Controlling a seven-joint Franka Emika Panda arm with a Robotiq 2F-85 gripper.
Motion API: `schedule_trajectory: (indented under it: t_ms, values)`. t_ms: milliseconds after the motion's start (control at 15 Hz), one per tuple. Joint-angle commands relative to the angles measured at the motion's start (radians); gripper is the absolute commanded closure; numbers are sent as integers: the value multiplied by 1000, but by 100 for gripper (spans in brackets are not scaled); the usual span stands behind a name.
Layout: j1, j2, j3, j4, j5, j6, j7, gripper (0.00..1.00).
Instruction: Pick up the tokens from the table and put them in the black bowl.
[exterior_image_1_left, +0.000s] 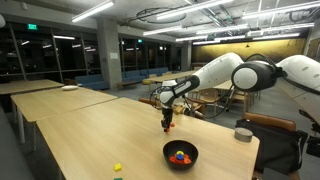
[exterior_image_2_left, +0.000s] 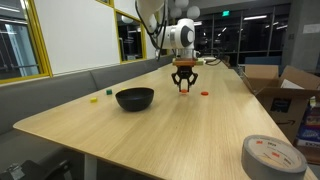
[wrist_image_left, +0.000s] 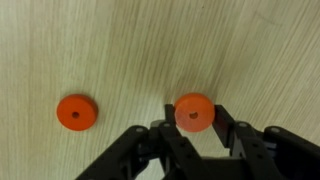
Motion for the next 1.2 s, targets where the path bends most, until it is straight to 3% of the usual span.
schedule_trajectory:
  t_ms: [0,333,600,1133]
  values:
    - [29,-175,-9,-194,-35,28,54,74]
    - [1,-360,79,-405,50,-8,-58,74]
    - [-22,-444,145,-518,179,-92,-228,74]
    - [11,-497,124,-586,211,-324,-380,75]
